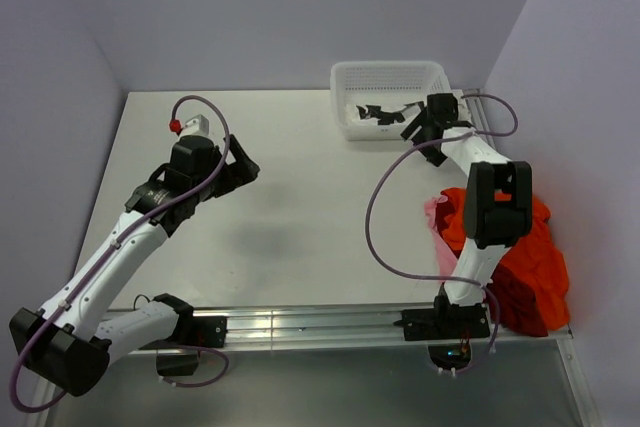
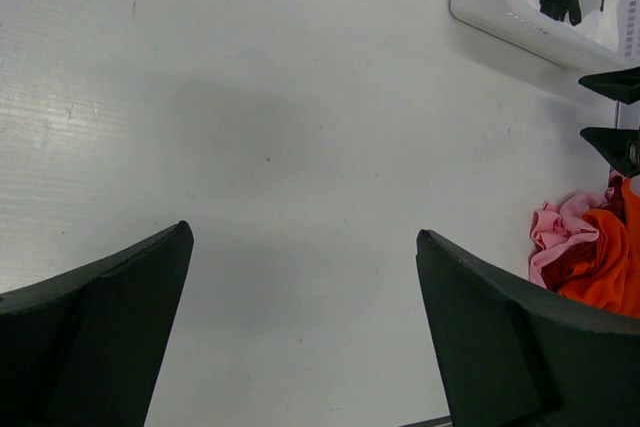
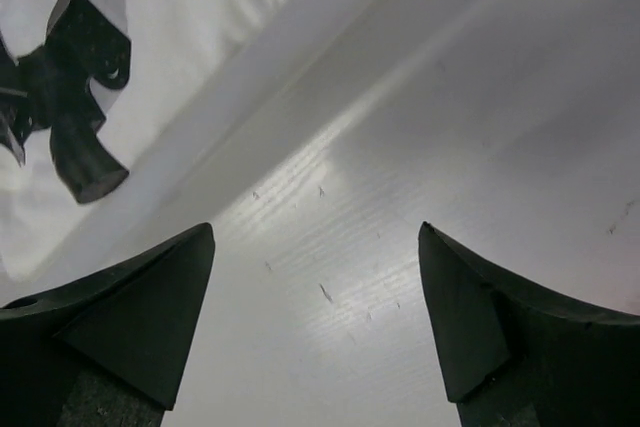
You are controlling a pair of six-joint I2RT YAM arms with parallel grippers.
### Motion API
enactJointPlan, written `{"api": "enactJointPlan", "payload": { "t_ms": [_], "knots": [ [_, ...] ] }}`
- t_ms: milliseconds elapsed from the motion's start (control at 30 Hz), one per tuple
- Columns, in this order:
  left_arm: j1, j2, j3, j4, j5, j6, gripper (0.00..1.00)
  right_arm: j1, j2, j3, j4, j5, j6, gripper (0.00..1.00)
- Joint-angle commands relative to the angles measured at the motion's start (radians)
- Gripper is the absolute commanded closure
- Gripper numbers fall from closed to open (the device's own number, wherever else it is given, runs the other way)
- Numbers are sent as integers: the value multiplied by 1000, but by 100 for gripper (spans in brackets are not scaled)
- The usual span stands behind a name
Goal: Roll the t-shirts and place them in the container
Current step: Place the rolled tshirt into the container
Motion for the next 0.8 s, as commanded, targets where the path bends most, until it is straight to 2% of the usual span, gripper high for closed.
{"api": "enactJointPlan", "payload": {
  "t_ms": [0,367,433,500,667,767],
  "knots": [
    [4,-34,12,32,9,23,1,7,-164,-86,67,-39,-35,11],
    [4,-70,15,17,1,36,1,84,-489,-284,93,-130,-141,12],
    [4,-99,-5,29,-11,33,1,93,-552,-344,162,-188,-188,12],
    [4,-126,-24,34,-19,32,0,102,-583,-378,223,-263,-225,12],
    [2,-163,-40,17,-27,29,0,137,-593,-375,234,-364,-264,18],
    [4,-192,-62,24,-27,36,0,176,-626,-422,292,-395,-285,18]
  ]
}}
